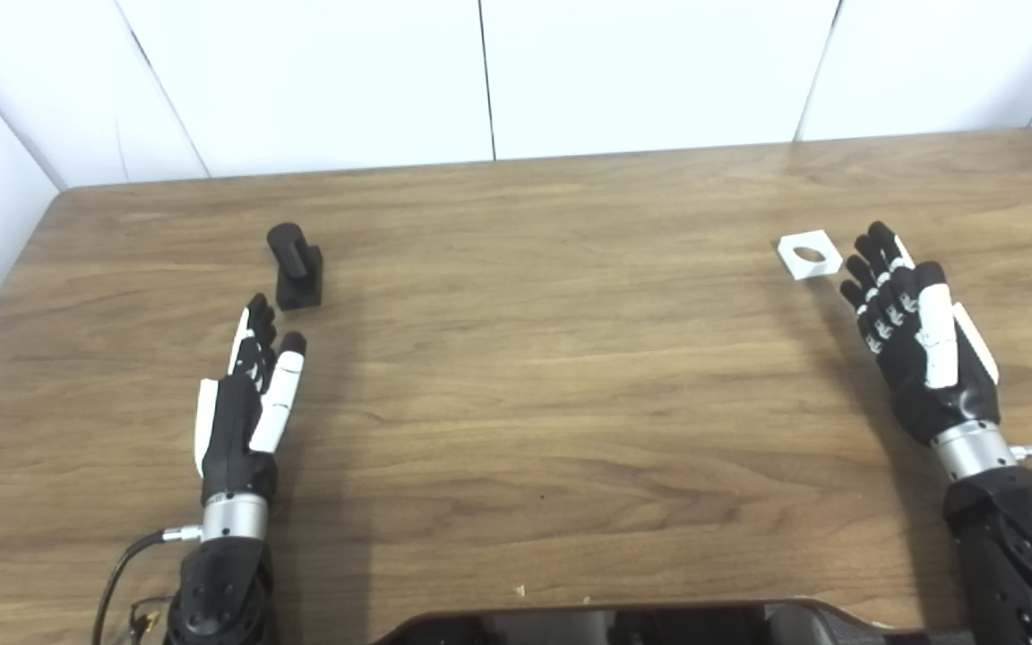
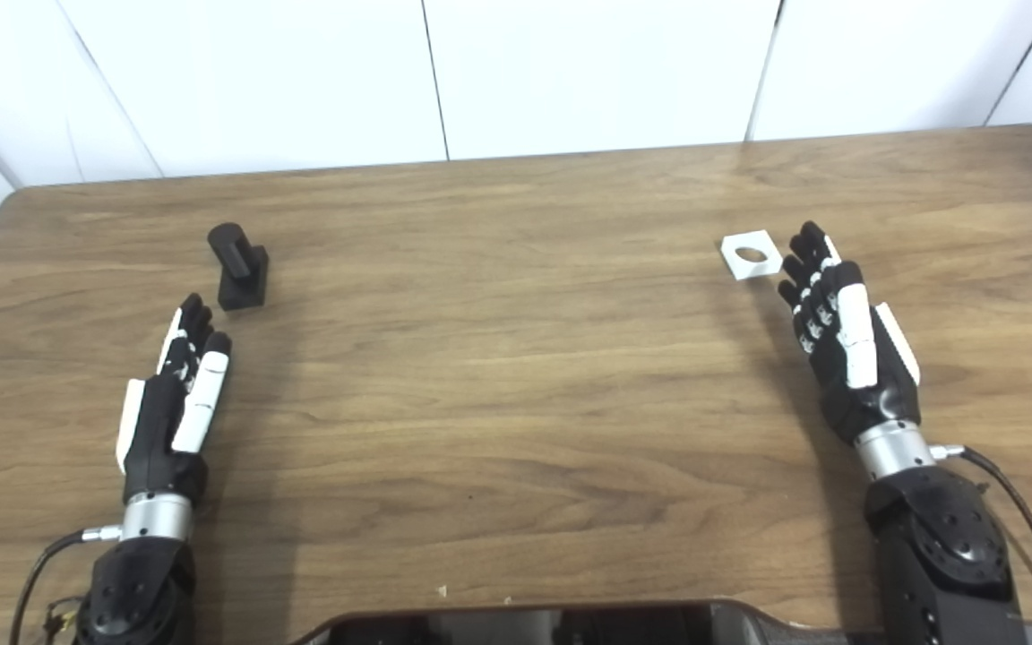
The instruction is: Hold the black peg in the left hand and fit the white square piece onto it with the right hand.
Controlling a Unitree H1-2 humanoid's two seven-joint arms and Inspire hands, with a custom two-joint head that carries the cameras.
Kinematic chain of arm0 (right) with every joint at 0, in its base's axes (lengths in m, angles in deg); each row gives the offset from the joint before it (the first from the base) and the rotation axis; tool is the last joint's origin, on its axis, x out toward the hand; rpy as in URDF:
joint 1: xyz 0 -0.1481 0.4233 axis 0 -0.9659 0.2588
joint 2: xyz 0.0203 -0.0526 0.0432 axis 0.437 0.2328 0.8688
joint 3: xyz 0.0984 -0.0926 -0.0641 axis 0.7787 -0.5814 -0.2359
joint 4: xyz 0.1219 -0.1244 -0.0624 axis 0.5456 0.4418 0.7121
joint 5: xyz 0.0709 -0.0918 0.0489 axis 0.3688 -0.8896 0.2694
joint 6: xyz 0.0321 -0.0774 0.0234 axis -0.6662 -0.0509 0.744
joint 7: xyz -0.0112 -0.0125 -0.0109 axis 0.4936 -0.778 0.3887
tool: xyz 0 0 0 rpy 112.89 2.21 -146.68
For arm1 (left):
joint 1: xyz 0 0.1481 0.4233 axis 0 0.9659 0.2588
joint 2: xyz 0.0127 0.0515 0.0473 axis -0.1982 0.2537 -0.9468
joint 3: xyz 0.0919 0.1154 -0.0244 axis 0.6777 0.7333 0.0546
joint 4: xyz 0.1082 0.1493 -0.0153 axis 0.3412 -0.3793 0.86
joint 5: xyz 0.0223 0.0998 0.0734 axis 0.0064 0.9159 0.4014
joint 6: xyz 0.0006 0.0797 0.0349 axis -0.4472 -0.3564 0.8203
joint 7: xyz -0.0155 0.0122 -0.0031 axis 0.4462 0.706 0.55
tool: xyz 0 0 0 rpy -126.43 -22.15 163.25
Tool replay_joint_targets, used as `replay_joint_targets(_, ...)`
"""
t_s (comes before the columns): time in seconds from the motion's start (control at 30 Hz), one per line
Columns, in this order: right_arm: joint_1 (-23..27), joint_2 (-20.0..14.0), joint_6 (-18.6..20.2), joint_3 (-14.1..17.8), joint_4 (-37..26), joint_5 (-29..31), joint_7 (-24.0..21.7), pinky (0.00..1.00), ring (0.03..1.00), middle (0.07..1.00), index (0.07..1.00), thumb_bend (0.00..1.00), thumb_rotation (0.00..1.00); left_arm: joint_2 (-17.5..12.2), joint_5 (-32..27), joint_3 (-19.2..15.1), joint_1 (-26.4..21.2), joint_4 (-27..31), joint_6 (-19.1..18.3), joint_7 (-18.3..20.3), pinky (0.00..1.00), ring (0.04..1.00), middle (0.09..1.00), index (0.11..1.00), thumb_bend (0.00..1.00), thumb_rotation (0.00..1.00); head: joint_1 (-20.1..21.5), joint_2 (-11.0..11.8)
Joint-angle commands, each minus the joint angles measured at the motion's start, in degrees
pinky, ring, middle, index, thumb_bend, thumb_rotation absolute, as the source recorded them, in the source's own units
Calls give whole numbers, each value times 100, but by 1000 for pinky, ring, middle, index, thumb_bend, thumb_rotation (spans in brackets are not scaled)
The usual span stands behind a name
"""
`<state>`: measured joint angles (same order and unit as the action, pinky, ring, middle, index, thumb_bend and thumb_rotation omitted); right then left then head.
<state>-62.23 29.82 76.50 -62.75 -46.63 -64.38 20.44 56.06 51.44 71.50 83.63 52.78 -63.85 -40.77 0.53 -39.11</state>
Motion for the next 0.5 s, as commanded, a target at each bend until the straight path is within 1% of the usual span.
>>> replay_joint_targets(0.0,-236,107,-157,-33,466,44,-80,1000,1000,1000,1000,525,1000,3,28,17,-48,133,-37,-28,1000,1000,1000,1000,515,752,-3,-2)
replay_joint_targets(0.27,-181,78,-242,-25,633,71,-140,1000,1000,1000,1000,524,1000,43,128,19,-84,104,-19,-131,1000,1000,1000,1000,504,767,-113,77)
replay_joint_targets(0.43,-147,57,-292,-19,777,82,-189,1000,1000,1000,1000,529,1000,64,678,53,-166,264,-282,-362,1000,1000,1000,993,476,776,-163,115)
replay_joint_targets(0.47,-142,60,-300,-18,798,70,-185,1000,1000,1000,1000,531,1000,51,885,84,-192,335,-397,-398,1000,1000,1000,993,473,776,-181,124)
